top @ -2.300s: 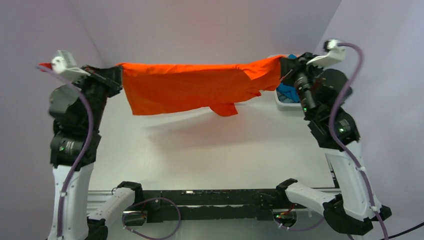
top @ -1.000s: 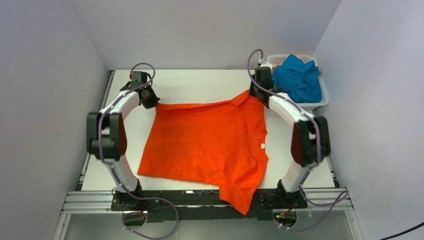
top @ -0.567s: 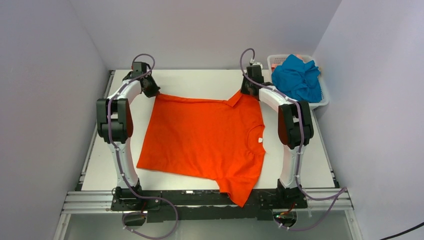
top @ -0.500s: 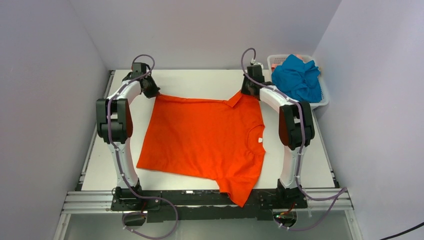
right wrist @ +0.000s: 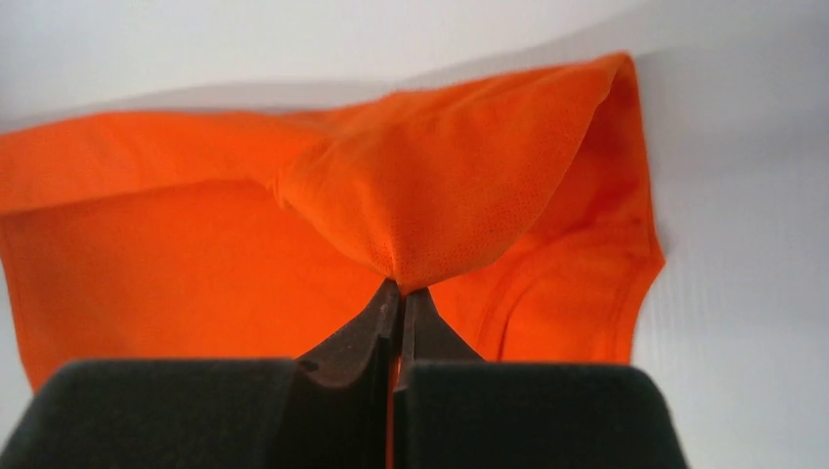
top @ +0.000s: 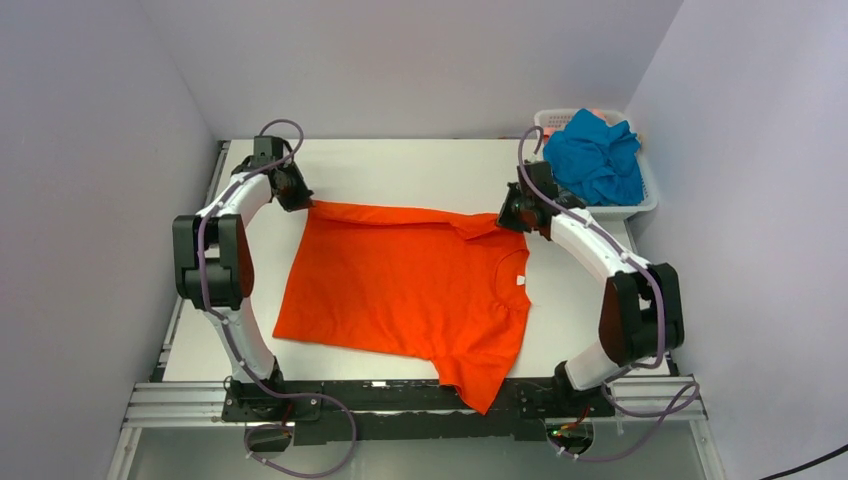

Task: Fold and stack the t-shirts
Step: Fold the flattened tshirt in 1/3 of the way

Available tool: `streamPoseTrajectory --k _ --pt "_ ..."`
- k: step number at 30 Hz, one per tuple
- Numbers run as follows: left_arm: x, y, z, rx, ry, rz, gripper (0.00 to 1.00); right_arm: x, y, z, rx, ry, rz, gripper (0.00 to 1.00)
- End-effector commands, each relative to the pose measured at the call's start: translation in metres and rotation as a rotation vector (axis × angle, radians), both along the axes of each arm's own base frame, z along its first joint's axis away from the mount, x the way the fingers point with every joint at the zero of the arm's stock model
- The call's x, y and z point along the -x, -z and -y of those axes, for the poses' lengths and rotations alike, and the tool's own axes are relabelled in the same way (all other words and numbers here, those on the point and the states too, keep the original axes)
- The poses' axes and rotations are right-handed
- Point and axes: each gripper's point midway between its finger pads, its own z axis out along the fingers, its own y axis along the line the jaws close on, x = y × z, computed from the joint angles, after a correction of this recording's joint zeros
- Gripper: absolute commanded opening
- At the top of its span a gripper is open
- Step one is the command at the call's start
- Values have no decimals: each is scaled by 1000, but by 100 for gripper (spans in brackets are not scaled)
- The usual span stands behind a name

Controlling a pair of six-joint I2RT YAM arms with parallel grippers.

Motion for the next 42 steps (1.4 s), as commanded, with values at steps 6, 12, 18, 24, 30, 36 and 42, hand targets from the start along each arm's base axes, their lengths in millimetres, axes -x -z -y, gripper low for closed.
streamPoseTrajectory --k 6,12,18,24,30,36,42 --pt "29 -10 -9 -57 36 -19 0 83 6 -10 -89 -27 -162 0" --pt "44 -2 -12 -77 56 -56 0 120 22 -15 -149 -10 -261 0" --pt "64 13 -22 -130 24 -120 13 159 58 -21 -173 -6 -378 10" --pt "65 -4 -31 -173 -10 -101 64 155 31 -19 -80 -117 -233 96" --pt "52 -50 -12 -90 37 47 99 106 -22 -12 -39 -68 22 100" --pt "43 -44 52 90 236 94 99 63 5 -36 -102 -76 -9 100" --pt "45 7 58 123 247 -22 99 28 46 -25 -59 1 -59 100"
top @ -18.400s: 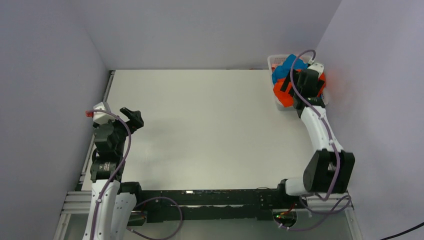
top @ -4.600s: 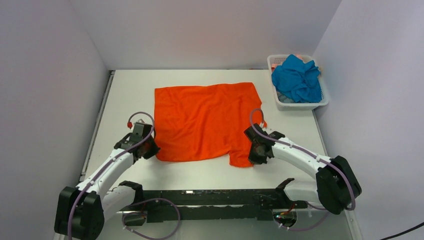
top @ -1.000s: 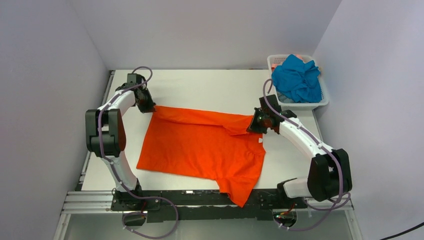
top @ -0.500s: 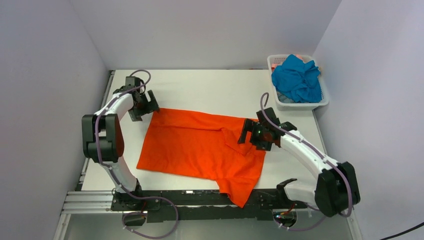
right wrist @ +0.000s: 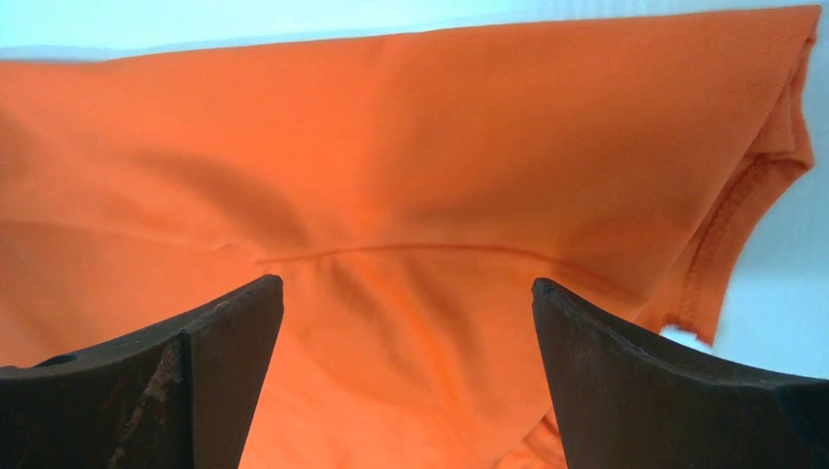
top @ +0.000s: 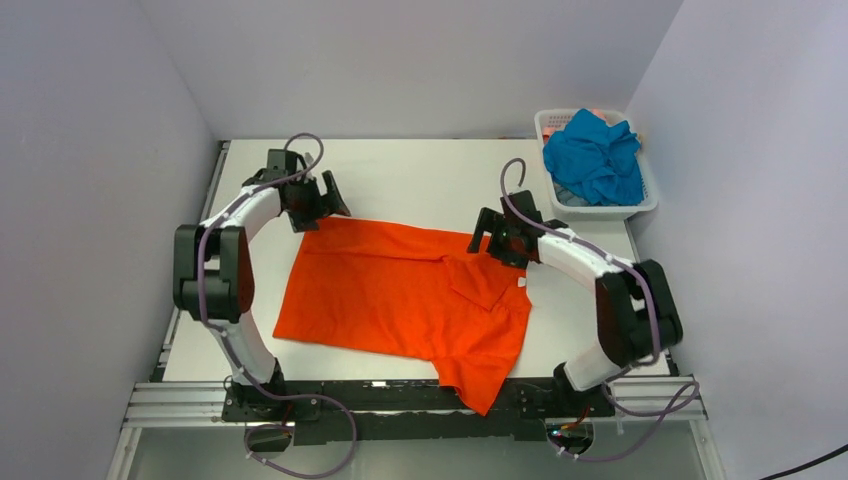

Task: Fold and stack the t-shirts
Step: Fold the flattened tshirt in 1/3 of the way

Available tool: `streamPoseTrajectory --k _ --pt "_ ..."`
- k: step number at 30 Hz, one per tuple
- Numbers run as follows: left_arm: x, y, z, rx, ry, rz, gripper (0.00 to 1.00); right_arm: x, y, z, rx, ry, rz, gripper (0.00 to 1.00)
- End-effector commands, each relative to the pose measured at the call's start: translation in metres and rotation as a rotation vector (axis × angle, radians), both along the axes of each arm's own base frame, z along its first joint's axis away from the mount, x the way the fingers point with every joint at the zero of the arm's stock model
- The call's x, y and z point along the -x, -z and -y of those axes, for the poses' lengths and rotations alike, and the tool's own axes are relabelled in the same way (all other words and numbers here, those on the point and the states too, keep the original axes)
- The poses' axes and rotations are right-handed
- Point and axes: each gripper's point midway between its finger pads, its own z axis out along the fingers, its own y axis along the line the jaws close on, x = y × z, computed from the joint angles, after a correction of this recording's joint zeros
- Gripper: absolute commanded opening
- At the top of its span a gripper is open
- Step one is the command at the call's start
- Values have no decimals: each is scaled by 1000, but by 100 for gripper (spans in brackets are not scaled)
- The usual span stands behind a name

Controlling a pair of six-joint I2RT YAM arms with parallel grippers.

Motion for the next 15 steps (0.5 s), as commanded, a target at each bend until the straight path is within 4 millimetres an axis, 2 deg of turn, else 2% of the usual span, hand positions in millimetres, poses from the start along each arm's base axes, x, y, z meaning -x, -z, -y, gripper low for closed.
streamPoseTrajectory --k 1,8,10,12,15 --pt "-4 28 5 35 19 -60 99 -39 1 10 25 66 61 100" --pt "-12 69 -17 1 -53 -169 99 -43 53 34 66 114 -57 100" --pt "-15 72 -18 -1 -58 -176 100 -50 61 42 80 126 -79 100" --pt "-21 72 -34 -21 -107 -182 99 -62 65 50 80 133 -85 100" --pt "-32 71 -38 -25 -118 -184 100 -84 69 54 40 118 -92 100"
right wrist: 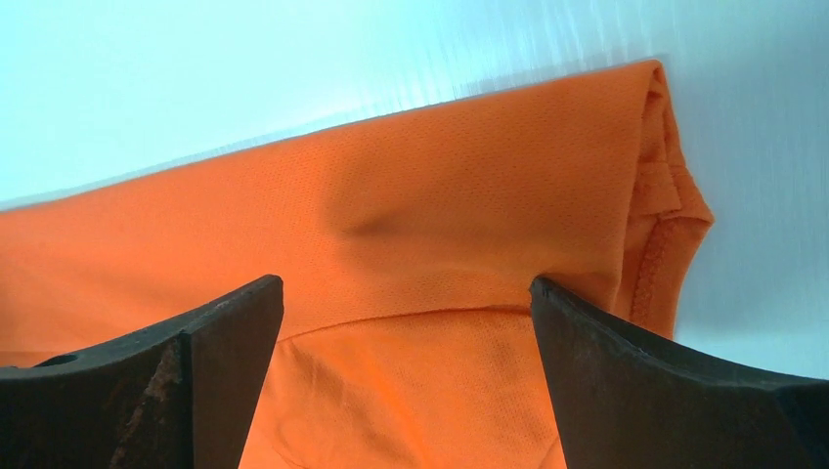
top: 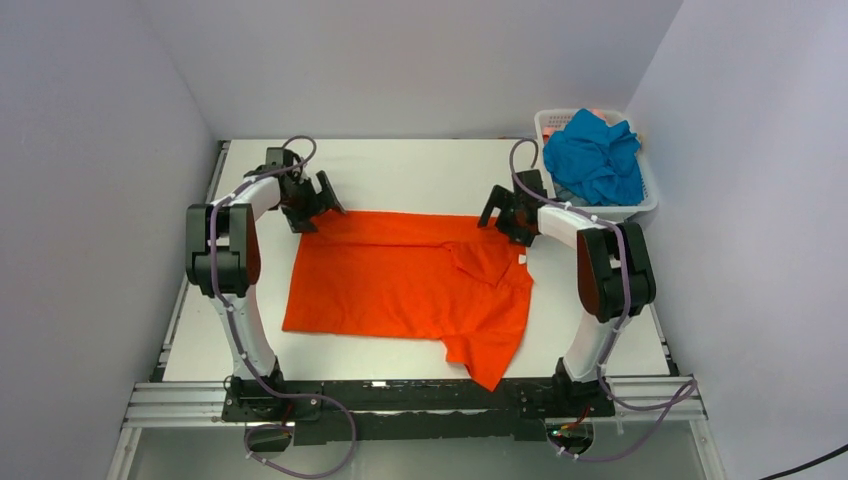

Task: Fold and stack the t-shirts
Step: Fold the flattened tshirt in 1/3 of the way

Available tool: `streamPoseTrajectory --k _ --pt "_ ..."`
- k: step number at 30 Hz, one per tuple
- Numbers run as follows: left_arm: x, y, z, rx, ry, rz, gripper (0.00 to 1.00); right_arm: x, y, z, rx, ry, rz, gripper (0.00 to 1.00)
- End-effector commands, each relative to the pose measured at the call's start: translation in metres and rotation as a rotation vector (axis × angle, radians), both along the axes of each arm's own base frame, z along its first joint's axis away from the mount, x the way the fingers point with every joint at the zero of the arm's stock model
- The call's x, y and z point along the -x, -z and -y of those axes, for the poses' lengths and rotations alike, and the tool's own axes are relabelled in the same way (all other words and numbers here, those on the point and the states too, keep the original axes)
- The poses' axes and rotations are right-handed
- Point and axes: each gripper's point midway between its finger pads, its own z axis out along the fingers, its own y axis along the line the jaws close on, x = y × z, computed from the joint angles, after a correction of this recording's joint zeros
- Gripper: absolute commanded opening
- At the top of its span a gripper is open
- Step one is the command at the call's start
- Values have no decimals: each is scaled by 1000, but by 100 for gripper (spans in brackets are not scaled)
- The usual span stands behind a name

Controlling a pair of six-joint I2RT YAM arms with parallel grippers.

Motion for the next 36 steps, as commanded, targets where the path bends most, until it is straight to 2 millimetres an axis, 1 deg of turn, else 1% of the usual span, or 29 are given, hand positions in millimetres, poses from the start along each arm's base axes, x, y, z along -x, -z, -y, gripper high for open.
streamPoseTrajectory --k 1,3,5,6,7,9,11,13,14,15,16,18,19,20,22,23,24,25,27,28,29,32,34,36 --pt "-15 17 -21 -51 -44 -28 100 -20 29 17 -1 -18 -61 100" --pt "-26 17 -16 -23 -38 -16 99 -36 32 12 -18 -55 -59 100" --pt "-38 15 -16 -18 -43 -4 100 -52 31 9 -13 -82 -47 100" --pt "-40 16 -18 -26 -48 -11 99 -61 30 12 6 -86 -35 100" --pt "-48 13 -21 -43 -54 -1 99 -68 28 16 31 -84 -24 100" --pt "-57 9 -24 -57 -56 6 99 -82 19 21 66 -81 1 100" --pt "-66 -3 -25 -60 -53 35 99 -88 3 20 70 -108 36 100" --pt "-73 -27 -23 -50 -46 93 99 -87 -20 17 68 -139 88 100" --pt "-73 -39 -21 -49 -42 124 99 -83 -31 16 75 -153 109 100" --pt "-72 -53 -20 -53 -43 153 99 -79 -50 17 83 -153 149 100" --pt "-67 -63 -21 -63 -45 173 99 -71 -62 18 92 -149 172 100" --pt "-49 -80 -24 -105 -65 195 99 -51 -81 20 95 -134 219 100" --pt "-36 -86 -27 -130 -85 198 99 -40 -87 20 93 -127 237 100" --pt "-22 -90 -31 -151 -109 200 99 -28 -94 20 86 -118 260 100" --pt "9 -89 -39 -179 -174 188 99 -1 -96 22 74 -97 261 100" --pt "26 -86 -42 -185 -201 178 99 13 -96 22 68 -94 257 100" --pt "47 -77 -36 -196 -208 156 99 28 -92 22 66 -94 242 100" --pt "65 -72 -35 -201 -230 136 99 42 -90 23 66 -88 230 100" --pt "103 -52 -33 -206 -273 77 99 68 -85 22 62 -89 210 100" --pt "126 -36 -34 -221 -293 35 100 79 -85 21 55 -97 206 100" --pt "141 -30 -34 -245 -296 26 100 89 -84 18 47 -111 204 100" --pt "178 -20 -31 -286 -313 21 100 114 -80 13 51 -152 195 100" --pt "194 -15 -30 -265 -339 24 99 126 -77 8 56 -182 189 100" --pt "205 -11 -34 -261 -374 35 99 137 -74 2 51 -206 180 100"
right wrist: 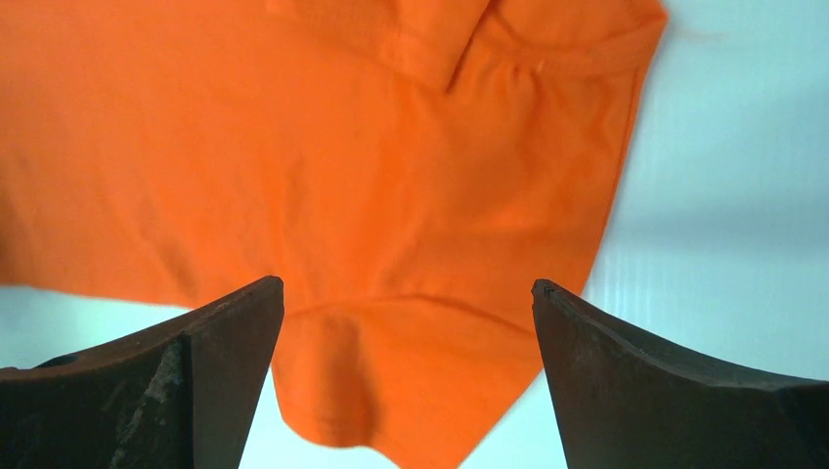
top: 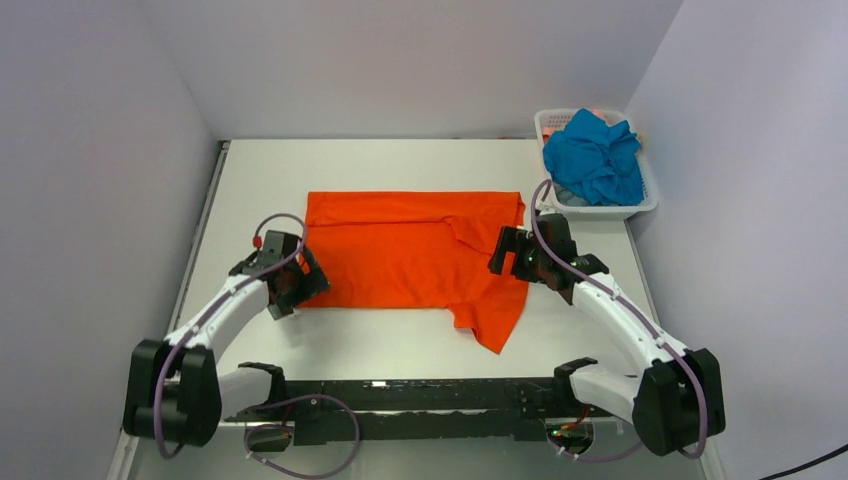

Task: Fold and stack the t-shirts
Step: Grab the side of the flattened tshirt closest away from the robot with both arms

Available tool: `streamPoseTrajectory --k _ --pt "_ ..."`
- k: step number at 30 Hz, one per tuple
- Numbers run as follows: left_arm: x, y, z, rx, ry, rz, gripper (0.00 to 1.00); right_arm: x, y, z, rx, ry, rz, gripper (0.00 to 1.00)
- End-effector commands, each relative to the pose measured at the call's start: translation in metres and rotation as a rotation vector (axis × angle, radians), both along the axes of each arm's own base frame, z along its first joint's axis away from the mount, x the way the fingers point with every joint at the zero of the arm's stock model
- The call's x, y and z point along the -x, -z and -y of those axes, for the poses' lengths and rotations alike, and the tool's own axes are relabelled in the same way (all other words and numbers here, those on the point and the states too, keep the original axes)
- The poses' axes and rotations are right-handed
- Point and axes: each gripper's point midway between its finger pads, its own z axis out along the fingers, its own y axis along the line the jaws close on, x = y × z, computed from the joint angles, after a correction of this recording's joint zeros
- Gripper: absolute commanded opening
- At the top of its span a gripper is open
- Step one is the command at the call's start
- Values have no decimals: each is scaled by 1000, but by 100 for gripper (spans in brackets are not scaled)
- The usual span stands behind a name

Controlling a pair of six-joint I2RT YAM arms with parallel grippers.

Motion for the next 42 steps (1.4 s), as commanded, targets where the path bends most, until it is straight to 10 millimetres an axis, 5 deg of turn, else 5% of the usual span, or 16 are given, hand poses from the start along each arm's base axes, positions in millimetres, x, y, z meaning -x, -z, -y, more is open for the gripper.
streamPoseTrajectory --k 1,10,20,22,24,34,42 --pt "9 -6 -16 -23 -146 97 99 22 0 -9 0 -34 -4 100" --pt "4 15 -20 -28 -217 93 71 48 2 -42 8 -193 7 100" --pt "-1 44 -22 -70 -212 -29 39 95 27 -54 65 -286 -92 92" --pt "-5 44 -22 -68 -207 -29 26 101 32 -60 84 -320 -110 89" --pt "-8 43 -22 -73 -207 -31 1 106 35 -70 95 -371 -122 82" --pt "-5 41 -29 -103 -202 -27 0 120 78 -64 304 -370 -279 51" --pt "17 42 -30 -82 -218 -52 0 153 91 -56 381 -442 -374 7"
